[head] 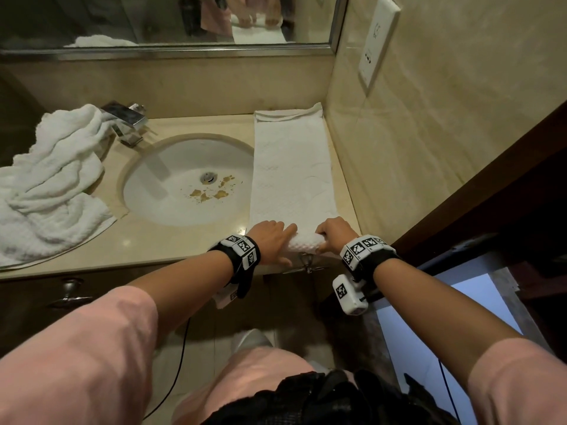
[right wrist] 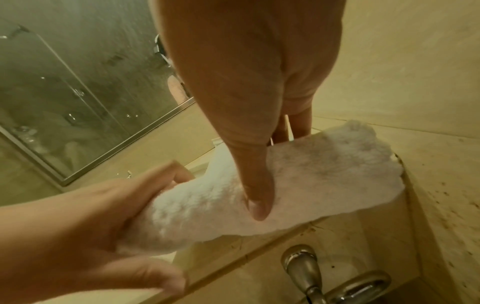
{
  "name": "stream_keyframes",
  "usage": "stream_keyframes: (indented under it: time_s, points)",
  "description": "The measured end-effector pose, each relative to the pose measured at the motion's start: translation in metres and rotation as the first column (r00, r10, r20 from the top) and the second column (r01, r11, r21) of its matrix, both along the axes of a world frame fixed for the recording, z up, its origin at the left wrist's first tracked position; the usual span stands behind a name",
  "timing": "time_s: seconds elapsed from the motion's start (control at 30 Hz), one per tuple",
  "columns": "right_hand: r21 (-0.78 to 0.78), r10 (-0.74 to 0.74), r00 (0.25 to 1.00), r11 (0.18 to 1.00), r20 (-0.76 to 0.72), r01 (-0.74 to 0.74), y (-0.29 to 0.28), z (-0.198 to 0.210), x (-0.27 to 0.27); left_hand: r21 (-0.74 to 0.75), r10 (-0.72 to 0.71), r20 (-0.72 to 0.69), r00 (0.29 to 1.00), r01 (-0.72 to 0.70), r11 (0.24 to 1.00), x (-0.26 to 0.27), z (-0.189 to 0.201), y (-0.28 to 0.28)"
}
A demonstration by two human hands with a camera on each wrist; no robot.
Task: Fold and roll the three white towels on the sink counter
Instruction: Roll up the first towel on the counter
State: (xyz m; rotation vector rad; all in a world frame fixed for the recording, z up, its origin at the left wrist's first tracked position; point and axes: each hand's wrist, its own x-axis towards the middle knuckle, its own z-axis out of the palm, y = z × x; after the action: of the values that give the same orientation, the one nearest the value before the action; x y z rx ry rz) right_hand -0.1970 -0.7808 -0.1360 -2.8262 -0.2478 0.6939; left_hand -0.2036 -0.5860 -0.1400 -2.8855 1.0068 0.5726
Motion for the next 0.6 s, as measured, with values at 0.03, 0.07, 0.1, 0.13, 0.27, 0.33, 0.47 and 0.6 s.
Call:
stream_keyframes:
  time_s: [0.03, 0.07, 0.1, 0.13, 0.27, 0.33, 0.47, 0.6]
  points:
    - [0.002, -0.003, 1.000, 1.000, -0.007, 0.003, 0.000, 0.000, 0.003, 0.013, 0.009, -0.009, 1.000, -0.008, 1.000, 0.003, 0.003, -0.002]
    - [0.002, -0.008, 1.000, 1.000, -0.002, 0.008, 0.001, -0.001, 0.006, 0.018, 0.025, -0.023, 0.999, -0.025, 1.000, 0.008, 0.004, -0.003]
    - [-0.004, -0.014, 1.000, 1.000, 0.016, 0.014, 0.002, -0.004, 0.007, 0.010, 0.042, -0.047, 0.998, -0.042, 0.999, 0.013, 0.004, -0.004]
    - [-0.011, -0.021, 0.999, 1.000, 0.049, 0.022, 0.003, -0.007, 0.008, 0.000, 0.057, -0.084, 0.995, -0.057, 0.998, 0.019, 0.005, -0.005]
    - [0.014, -0.092, 0.985, 0.996, 0.147, 0.091, 0.010, -0.024, -0.003, 0.015, 0.087, -0.282, 0.956, -0.086, 0.996, 0.041, 0.006, -0.005]
    - [0.003, -0.076, 0.983, 0.997, 0.165, 0.076, 0.013, -0.030, -0.009, 0.013, 0.072, -0.334, 0.940, -0.072, 0.997, 0.050, 0.009, -0.006]
    - [-0.039, -0.062, 0.986, 0.997, 0.158, 0.068, 0.018, -0.034, -0.006, 0.023, 0.025, -0.393, 0.919, -0.017, 1.000, 0.064, 0.011, -0.008]
    - [-0.031, -0.045, 0.995, 0.998, 0.092, 0.048, 0.019, -0.028, 0.009, -0.001, 0.005, -0.387, 0.922, -0.006, 1.000, 0.068, 0.011, -0.004]
